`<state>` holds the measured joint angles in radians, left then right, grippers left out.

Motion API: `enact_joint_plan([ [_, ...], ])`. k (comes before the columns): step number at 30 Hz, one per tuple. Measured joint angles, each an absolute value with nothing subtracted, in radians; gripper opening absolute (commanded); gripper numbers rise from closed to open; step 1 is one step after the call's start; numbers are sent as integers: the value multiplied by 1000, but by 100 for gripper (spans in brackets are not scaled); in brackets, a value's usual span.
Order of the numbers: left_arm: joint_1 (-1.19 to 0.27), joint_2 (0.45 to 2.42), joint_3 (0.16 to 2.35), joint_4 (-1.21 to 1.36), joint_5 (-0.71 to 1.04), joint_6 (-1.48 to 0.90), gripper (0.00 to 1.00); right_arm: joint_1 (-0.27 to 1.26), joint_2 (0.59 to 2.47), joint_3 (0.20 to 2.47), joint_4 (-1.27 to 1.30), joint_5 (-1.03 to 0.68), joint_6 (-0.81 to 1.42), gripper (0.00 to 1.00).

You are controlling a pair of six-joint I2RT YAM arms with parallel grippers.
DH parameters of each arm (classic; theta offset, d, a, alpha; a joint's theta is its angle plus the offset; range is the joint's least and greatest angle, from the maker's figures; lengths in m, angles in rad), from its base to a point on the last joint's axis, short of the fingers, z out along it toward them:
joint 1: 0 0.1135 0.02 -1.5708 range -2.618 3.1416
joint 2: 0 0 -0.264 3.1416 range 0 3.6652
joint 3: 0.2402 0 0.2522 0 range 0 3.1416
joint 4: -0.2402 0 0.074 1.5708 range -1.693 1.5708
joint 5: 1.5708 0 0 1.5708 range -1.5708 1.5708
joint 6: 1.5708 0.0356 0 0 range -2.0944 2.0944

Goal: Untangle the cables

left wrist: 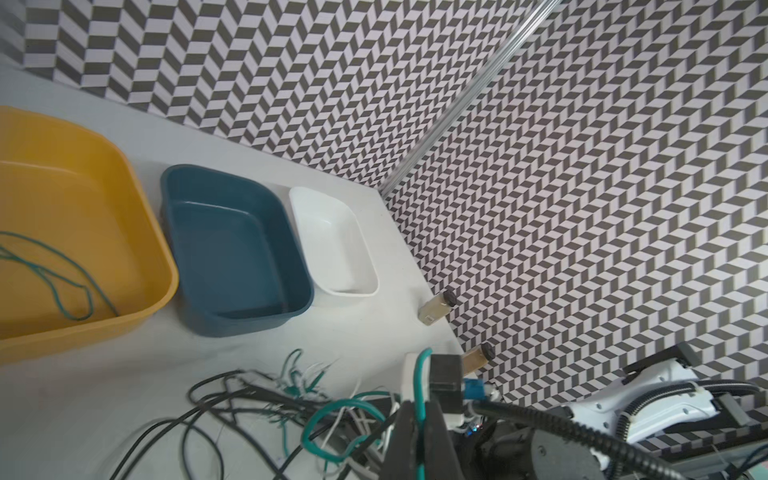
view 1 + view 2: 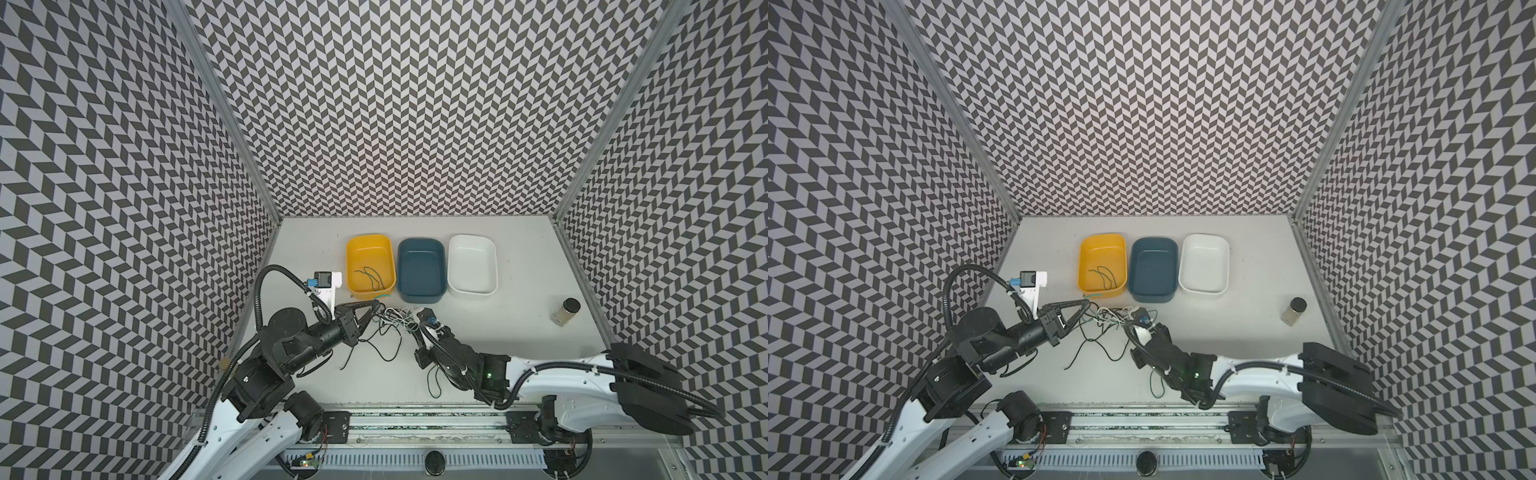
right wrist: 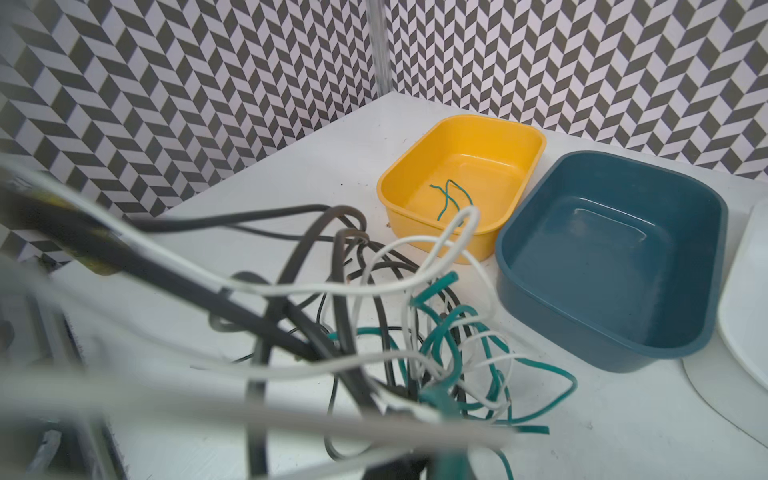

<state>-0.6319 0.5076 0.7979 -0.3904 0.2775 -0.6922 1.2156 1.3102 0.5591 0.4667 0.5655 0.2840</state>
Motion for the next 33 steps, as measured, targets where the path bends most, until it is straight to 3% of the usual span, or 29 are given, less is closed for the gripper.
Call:
enact_joint_plan([
  [5,-642,515,799,-520,172,-686,0,1218,1164,488,364,555,375,0],
  [14,-654,561,768,-580,105,-698,0,1169,1062,507,115,479,518,0],
  [20,-656,591,682,-566,100,-743,0,1110,1005,490,22,401,536,17],
  [29,-640,569,602,-541,41,-791,38,1073,936,426,-159,415,489,27],
  [33,-639,586,564,-539,46,-796,51,1069,915,426,-145,378,450,41],
])
